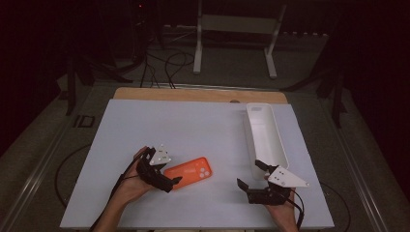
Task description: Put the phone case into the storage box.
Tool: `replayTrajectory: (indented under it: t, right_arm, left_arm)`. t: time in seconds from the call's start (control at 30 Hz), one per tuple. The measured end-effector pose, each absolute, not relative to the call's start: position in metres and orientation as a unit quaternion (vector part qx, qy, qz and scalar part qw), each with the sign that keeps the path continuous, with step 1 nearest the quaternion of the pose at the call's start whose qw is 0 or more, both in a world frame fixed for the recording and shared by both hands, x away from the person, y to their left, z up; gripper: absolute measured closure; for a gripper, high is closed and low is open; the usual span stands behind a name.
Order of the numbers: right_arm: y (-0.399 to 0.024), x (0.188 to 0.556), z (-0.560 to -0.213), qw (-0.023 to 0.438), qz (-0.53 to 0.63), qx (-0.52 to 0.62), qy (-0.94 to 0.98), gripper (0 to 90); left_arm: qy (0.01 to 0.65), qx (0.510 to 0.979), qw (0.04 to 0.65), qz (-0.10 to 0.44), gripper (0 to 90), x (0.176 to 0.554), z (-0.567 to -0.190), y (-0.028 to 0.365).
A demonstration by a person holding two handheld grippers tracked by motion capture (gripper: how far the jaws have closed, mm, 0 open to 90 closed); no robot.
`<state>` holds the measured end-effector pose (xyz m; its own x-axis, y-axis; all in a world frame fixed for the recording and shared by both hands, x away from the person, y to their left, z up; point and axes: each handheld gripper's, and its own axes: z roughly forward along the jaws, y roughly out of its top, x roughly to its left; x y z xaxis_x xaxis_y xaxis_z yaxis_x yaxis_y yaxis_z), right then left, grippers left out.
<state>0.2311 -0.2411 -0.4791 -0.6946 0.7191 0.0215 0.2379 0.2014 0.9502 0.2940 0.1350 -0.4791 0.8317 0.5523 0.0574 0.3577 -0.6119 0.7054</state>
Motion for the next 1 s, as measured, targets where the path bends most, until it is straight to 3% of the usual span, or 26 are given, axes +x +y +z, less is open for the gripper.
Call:
replayTrajectory:
  t: [1.0]
  right_arm:
    - [-0.241,0.231,-0.479,0.22,0.544,0.322,0.743,9.0]
  left_arm:
    - [0.246,0.91,0.319,0.094,0.2,0.303,-0.5,0.116]
